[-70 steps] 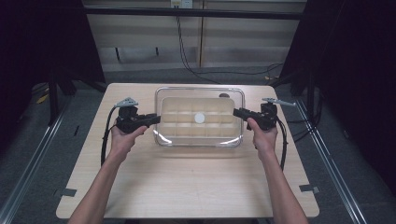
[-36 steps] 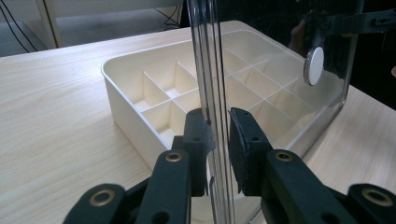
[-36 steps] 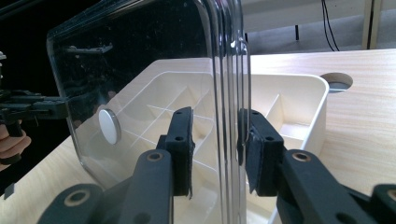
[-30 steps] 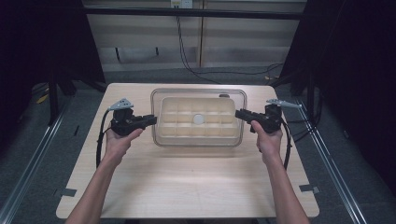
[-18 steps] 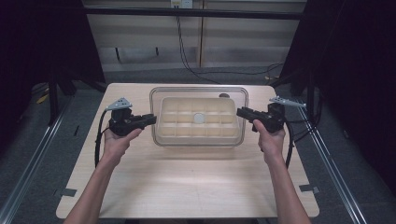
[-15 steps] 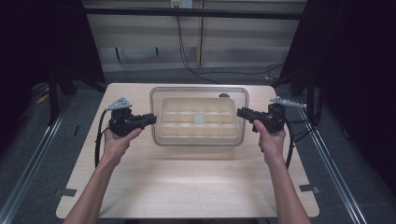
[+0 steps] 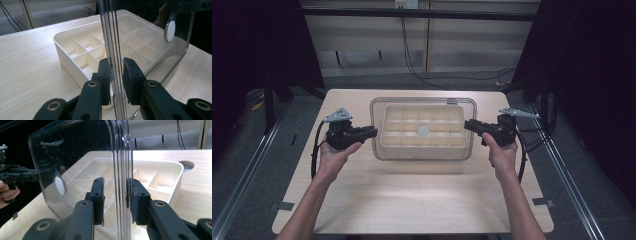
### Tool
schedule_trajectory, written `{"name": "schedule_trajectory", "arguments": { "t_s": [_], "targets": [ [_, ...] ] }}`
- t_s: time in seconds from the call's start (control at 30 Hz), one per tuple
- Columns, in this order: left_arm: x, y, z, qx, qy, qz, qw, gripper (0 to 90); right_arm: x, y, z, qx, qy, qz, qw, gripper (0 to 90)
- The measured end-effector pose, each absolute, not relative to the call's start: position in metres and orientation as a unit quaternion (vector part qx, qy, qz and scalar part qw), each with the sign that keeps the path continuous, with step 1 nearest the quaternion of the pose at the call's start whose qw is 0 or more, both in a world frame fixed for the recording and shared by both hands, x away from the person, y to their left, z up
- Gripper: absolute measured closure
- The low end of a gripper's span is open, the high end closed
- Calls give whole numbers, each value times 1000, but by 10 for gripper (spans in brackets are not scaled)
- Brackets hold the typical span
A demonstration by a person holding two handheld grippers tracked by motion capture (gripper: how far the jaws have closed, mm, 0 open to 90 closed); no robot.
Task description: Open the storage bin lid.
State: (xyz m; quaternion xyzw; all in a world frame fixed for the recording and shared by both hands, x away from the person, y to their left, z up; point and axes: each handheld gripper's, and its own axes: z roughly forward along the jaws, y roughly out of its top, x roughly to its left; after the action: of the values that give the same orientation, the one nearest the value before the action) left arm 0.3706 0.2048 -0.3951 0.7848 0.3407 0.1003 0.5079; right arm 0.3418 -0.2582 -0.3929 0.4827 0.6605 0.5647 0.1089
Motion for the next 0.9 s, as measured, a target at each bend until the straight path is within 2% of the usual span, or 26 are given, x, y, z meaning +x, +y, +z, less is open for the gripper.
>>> {"name": "schedule_trajectory", "arguments": {
  "t_s": [0.9],
  "targets": [
    [340, 213, -396, 796, 326, 97, 500, 774, 305, -252, -390, 462, 679, 560, 108, 692]
  ]
}}
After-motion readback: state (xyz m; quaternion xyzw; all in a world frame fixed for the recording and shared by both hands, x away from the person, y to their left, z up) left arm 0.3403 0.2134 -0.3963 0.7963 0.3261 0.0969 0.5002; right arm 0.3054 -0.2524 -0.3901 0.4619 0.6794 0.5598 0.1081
